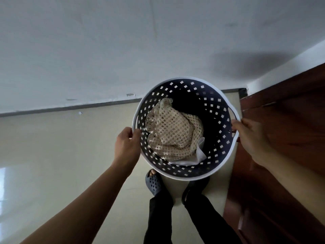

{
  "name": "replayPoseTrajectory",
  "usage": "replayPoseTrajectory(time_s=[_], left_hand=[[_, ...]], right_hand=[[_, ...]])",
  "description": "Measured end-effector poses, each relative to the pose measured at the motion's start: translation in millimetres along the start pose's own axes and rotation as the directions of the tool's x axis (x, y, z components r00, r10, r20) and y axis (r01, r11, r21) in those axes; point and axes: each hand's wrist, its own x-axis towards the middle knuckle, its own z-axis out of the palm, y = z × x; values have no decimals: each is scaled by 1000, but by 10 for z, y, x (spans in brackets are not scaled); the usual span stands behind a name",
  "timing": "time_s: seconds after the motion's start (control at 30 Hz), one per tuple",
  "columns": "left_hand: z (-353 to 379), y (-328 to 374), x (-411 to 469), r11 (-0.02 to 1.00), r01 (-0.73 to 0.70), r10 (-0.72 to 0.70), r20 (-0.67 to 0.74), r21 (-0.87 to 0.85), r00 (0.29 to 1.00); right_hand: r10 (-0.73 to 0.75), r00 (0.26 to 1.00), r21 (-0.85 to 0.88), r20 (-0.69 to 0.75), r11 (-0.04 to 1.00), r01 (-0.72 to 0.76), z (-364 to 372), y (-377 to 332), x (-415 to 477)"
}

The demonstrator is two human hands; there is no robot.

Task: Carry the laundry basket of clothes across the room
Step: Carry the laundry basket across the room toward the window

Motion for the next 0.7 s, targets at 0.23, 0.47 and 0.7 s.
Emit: replayPoseTrajectory(time_s=[0.23, 0.47, 0.7], left_hand=[[-750, 697, -1145, 988, -145, 142, -54, -59, 988], [-1440, 1126, -2144, 952, -282, 267, -124, -122, 956], [-1992, 1227, -2699, 916, -382, 348, -230, -124, 909]], right_hand=[[-85, 995, 147, -43, 985, 91, -717, -780, -1104], [-237, 967, 190, -93, 949, 251, -1251, -1416, -2042], [-454, 886, 236, -96, 854, 463, -1490, -1781, -2623]])
